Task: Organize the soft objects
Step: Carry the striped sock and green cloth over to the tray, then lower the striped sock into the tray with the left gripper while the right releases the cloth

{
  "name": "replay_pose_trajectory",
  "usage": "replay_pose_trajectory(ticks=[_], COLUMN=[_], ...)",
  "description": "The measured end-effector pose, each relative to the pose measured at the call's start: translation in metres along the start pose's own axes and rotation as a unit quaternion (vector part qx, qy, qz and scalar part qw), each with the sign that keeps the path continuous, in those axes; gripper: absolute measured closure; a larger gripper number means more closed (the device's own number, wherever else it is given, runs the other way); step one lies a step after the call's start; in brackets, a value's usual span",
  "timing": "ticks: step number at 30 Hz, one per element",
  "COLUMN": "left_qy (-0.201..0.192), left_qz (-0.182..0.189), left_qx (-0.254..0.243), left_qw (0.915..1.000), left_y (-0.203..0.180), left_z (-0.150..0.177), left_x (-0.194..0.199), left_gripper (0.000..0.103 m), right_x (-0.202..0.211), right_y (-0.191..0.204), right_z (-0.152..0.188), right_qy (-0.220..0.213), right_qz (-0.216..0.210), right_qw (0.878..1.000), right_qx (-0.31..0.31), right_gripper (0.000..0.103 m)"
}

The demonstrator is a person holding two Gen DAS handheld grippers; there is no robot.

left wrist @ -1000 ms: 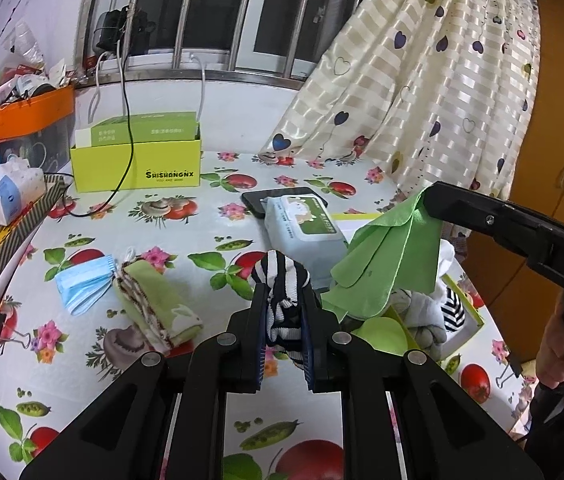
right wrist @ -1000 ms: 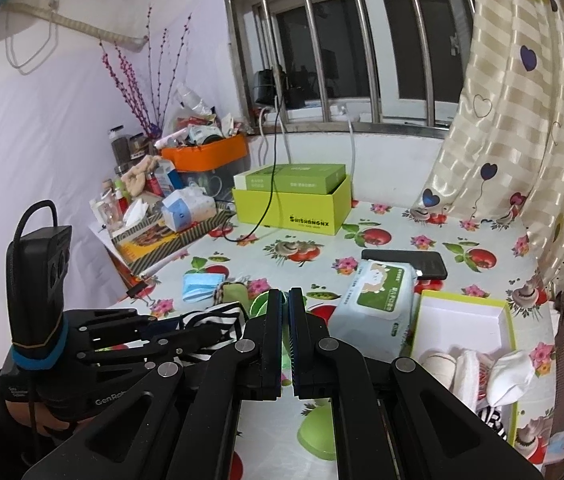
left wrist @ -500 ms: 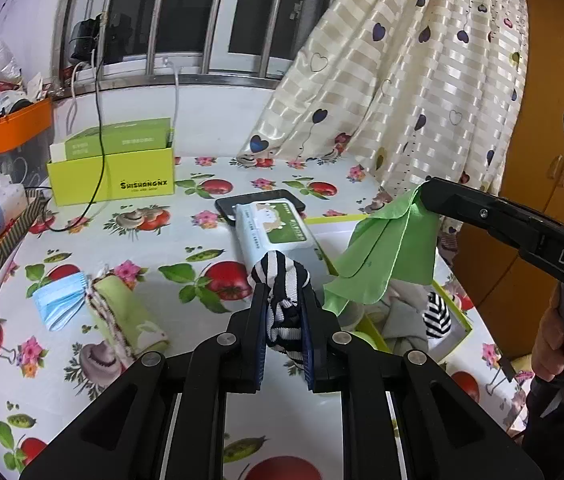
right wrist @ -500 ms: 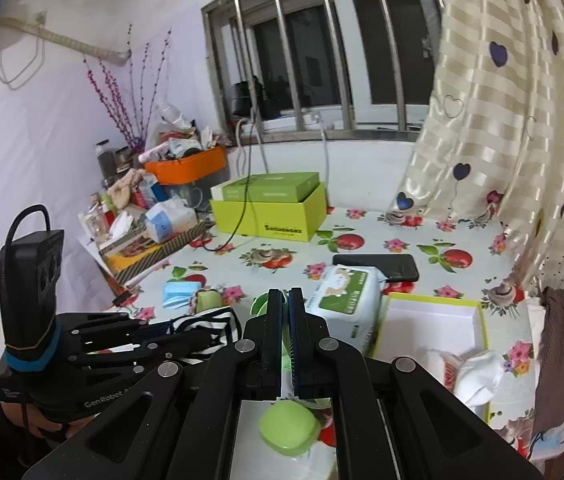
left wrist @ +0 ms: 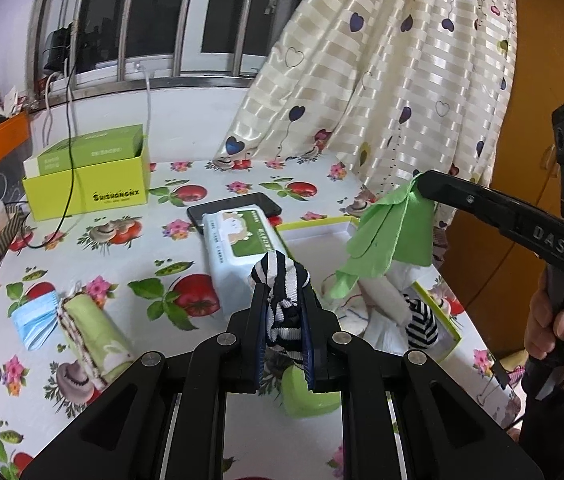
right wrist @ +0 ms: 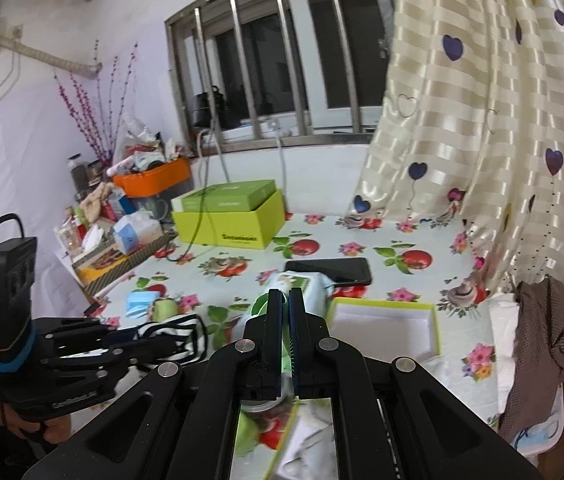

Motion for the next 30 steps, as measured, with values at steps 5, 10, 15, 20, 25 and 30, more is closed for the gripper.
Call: replay_pose_trajectory(ticks=[5,10,15,20,25,30], left_qy=[0.003,0.009,0.017,0.022,0.027,0.034], left_qz=[0.003,0.005,0.006,0.007,0.011,0.014], left_qx=[-0.006,-0.012,-0.016,-0.024,-0.034,-0.041], left_qw=[1.0,0.9999,0.9997,0.9994,0.999,0.9985], left_y=[-0.008,-0.015,-0.021,-0.028,-0.038,-0.046], left_z=[-0.004,-0.008,-0.011,-0.014,-0.019,-0.023], left_x=[-0.01,-0.021,-0.035,-0.047,-0.058,-0.07], left_gripper=[0.088,0.088,0.088,0.088,0.088,0.088], right_x=[-0.008,-0.021,-0.041,-0.071,-0.089,-0.087], right_y=[-0.027,-0.052,-0.078,-0.11,-0.133,-0.138], right_z=[-0.004,-0.007,-0.005,0.02,0.061,0.077], right_qy=[0.003,0.009,0.02,0.057,0.107,0.118], right_qz=[0.011,0.016,0.018,0.022,0.038,0.032], right_qw=[1.0,1.0,0.999,0.997,0.989,0.986], right_qx=[-0.008,-0.014,-0.024,-0.055,-0.095,-0.113], right_gripper=[0.099,0.099,0.099,0.099,0.099,0.099])
Point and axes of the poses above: each gripper's, at about its wrist camera, not at the fingertips, and x roughly against the way its jaws point, y to its left, z to its underside, the point moved 9 cm from there along -x, roughly the way its jaws point, and after that the axes turned 3 degrees about -z, right-handed, at the moved point
